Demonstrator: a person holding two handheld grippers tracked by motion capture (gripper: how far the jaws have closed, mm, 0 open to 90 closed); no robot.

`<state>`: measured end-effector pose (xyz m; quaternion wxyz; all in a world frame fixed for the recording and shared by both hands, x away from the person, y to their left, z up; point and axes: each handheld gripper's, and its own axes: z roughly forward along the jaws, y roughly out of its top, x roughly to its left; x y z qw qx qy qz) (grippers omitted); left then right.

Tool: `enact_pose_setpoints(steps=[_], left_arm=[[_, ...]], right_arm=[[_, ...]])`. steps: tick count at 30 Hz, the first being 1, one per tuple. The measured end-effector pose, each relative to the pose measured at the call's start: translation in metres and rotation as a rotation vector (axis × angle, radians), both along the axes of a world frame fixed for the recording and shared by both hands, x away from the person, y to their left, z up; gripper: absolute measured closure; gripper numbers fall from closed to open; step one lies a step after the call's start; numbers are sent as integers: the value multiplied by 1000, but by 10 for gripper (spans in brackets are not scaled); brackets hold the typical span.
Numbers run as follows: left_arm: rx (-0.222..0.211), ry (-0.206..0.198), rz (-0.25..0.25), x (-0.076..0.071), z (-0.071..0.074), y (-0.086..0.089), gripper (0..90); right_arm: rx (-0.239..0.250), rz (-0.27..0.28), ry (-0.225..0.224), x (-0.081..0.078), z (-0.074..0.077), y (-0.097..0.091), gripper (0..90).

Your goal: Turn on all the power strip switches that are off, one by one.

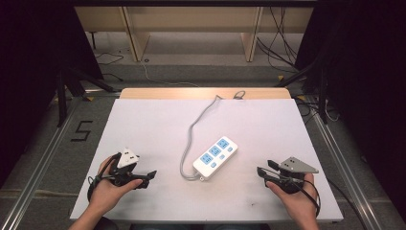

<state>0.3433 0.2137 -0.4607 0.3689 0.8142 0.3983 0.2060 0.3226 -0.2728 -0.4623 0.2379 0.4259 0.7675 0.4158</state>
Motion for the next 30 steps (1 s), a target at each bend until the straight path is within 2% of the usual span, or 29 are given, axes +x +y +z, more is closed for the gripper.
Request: enact_pose_setpoints(steps=[3,8,14,18,23,30], left_arm=[[10,-1,-2,0,0,0,157],[10,1,14,1,-1,1,158],[1,-4,29,2,-1,3,158],[1,-5,32,2,-1,4,158],[7,2,25,4,-2,4,160],[6,-3,40,4,-2,5,160]], right_arm=[[-43,17,-17,0,0,1,553],[-48,28,-16,0,2,2,609],[-54,43,-19,4,13,5,813],[-64,49,-16,7,19,8,891],[-73,53,0,12,22,11,900],[-76,72,15,19,27,20,900]])
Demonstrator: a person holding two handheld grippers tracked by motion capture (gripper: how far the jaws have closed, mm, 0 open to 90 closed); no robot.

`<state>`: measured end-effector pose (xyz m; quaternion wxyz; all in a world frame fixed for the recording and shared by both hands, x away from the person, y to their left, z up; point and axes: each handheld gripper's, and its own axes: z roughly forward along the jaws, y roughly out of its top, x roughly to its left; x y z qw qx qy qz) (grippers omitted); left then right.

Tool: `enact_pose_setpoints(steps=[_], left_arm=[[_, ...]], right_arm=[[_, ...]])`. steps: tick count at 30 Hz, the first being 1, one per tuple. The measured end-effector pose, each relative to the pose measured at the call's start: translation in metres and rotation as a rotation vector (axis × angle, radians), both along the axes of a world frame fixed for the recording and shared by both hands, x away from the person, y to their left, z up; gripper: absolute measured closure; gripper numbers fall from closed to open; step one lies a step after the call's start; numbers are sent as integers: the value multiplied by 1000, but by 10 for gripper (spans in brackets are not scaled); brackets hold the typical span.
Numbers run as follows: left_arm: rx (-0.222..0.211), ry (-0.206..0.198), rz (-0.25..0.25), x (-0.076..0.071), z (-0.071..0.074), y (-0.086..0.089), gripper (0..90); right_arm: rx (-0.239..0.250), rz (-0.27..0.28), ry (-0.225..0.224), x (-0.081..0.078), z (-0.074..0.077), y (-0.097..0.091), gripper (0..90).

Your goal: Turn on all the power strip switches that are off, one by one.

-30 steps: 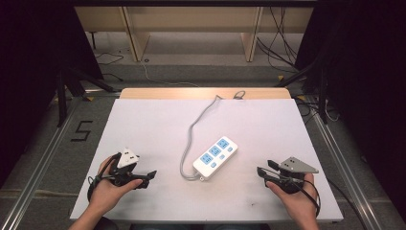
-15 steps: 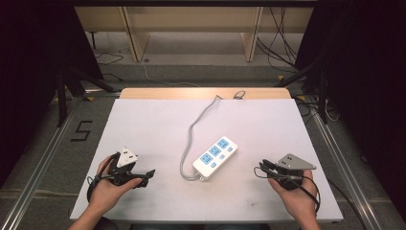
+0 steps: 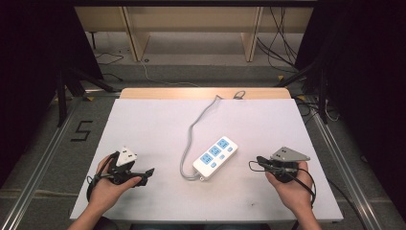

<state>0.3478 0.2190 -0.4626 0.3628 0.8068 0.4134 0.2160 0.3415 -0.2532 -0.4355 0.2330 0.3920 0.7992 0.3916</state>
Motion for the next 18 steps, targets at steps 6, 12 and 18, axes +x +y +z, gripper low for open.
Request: enact_pose_setpoints(steps=[6,12,18], left_arm=[[-4,-3,6,1,0,0,160],[-1,-2,5,2,-1,1,160],[1,-7,6,1,0,1,160]], right_arm=[[-25,31,36,9,4,11,900],[-33,45,77,17,5,18,900],[-42,67,127,25,8,25,900]])
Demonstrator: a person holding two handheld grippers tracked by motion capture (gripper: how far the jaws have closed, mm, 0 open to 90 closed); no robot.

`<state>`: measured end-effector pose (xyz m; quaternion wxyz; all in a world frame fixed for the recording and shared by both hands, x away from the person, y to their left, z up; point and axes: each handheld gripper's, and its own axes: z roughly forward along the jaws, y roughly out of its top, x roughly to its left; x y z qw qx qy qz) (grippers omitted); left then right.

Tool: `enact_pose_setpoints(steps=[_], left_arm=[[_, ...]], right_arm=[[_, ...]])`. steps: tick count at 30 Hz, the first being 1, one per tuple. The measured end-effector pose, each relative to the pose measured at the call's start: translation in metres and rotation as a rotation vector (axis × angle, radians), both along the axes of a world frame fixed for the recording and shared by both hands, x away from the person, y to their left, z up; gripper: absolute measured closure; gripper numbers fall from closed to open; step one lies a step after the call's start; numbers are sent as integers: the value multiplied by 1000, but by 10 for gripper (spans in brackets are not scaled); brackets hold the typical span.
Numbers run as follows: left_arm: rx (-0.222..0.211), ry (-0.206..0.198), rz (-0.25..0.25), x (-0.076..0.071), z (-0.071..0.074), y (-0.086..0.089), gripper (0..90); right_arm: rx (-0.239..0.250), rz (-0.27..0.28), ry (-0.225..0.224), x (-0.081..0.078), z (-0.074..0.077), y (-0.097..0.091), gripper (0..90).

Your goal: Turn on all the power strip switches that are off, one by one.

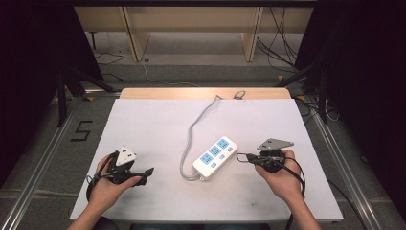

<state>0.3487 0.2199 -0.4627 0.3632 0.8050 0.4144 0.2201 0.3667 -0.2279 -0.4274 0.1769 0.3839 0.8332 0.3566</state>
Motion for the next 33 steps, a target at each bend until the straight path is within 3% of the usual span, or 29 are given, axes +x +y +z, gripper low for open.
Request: enact_pose_setpoints(steps=[10,33], left_arm=[[15,-5,-7,0,0,1,159],[15,-8,-3,0,0,-1,159]], right_arm=[[-8,23,76,13,2,13,900],[-77,103,173,42,13,58,900]])
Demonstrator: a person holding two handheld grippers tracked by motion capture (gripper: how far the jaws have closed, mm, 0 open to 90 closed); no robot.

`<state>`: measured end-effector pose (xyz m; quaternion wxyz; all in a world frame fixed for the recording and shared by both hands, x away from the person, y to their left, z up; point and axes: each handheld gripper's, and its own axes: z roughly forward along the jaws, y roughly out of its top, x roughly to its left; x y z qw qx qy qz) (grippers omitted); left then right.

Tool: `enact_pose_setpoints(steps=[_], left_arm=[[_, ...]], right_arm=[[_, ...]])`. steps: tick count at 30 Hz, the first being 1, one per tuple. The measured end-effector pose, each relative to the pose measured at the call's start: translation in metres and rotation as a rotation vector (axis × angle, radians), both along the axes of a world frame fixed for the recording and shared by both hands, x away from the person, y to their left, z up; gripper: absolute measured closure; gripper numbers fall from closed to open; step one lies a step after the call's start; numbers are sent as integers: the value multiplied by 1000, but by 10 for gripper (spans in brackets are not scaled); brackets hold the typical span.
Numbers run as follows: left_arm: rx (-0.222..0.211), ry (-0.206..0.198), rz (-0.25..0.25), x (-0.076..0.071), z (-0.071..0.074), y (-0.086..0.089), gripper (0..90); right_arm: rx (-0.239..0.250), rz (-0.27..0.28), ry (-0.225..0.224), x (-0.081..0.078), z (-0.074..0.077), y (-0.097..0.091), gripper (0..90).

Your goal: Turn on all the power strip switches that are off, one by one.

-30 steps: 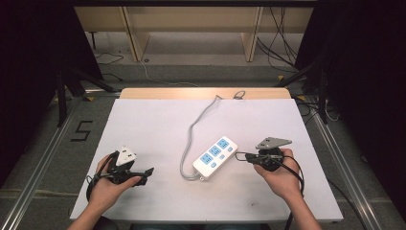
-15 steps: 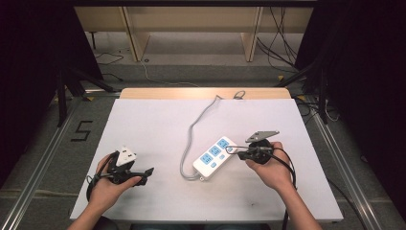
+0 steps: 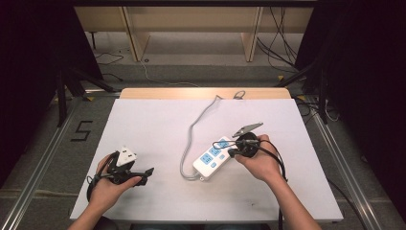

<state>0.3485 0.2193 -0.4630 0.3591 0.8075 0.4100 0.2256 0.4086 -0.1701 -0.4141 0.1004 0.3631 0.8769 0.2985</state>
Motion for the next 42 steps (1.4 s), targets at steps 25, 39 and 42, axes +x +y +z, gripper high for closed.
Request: enact_pose_setpoints(steps=[25,39,42], left_arm=[[-1,-8,-1,-1,1,-1,159],[-2,-18,0,-1,1,-1,159],[-1,-17,0,-1,1,-1,160]], right_arm=[[-84,68,119,14,-8,43,900],[-102,102,144,10,-16,60,900],[-108,98,142,9,-18,61,900]])
